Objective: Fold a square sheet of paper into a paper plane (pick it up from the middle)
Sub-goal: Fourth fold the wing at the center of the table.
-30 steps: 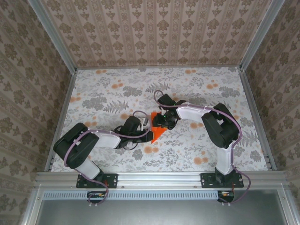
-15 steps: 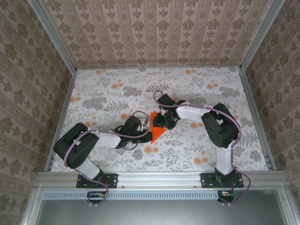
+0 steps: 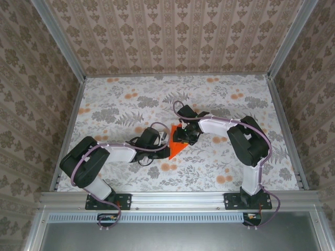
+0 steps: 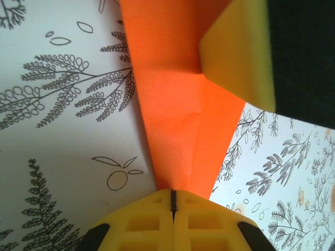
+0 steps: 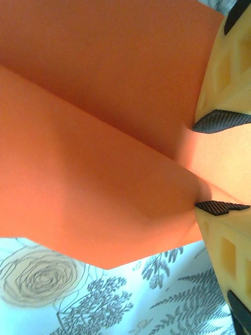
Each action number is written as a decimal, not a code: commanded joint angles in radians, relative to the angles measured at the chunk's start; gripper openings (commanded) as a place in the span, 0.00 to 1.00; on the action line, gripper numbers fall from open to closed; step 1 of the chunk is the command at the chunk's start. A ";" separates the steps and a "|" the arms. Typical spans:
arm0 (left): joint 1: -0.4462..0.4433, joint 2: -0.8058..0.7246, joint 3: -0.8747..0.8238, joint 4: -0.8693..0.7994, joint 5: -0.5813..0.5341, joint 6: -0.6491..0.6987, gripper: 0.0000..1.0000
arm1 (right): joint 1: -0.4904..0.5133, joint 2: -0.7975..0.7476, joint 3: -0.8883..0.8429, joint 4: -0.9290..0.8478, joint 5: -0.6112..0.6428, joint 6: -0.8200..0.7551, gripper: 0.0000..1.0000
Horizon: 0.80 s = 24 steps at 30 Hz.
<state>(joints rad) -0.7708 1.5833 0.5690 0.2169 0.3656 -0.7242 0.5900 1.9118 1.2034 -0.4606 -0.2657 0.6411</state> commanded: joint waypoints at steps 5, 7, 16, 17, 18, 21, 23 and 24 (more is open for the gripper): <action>-0.006 0.047 0.028 -0.192 -0.024 0.053 0.02 | -0.056 -0.130 -0.043 -0.004 -0.090 -0.079 0.44; -0.008 0.051 0.034 -0.194 -0.022 0.056 0.02 | -0.058 -0.143 -0.051 0.015 -0.123 -0.091 0.44; -0.016 0.064 0.055 -0.204 -0.020 0.064 0.02 | -0.035 -0.102 -0.114 0.190 -0.335 -0.067 0.19; -0.018 0.067 0.057 -0.205 -0.019 0.064 0.02 | -0.033 -0.091 -0.113 0.199 -0.342 -0.066 0.17; -0.018 0.067 0.056 -0.206 -0.019 0.066 0.02 | -0.032 -0.082 -0.111 0.204 -0.344 -0.065 0.16; -0.020 0.069 0.060 -0.208 -0.020 0.067 0.02 | -0.031 -0.057 -0.105 0.215 -0.342 -0.066 0.13; -0.021 0.067 0.060 -0.208 -0.020 0.066 0.02 | -0.031 -0.044 -0.098 0.215 -0.335 -0.070 0.13; -0.022 0.070 0.061 -0.208 -0.020 0.068 0.02 | -0.031 -0.036 -0.094 0.210 -0.334 -0.073 0.12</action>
<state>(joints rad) -0.7773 1.6093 0.6403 0.1074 0.3660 -0.6827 0.5568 1.8473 1.1004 -0.2657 -0.5716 0.5785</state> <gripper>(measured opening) 0.048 0.125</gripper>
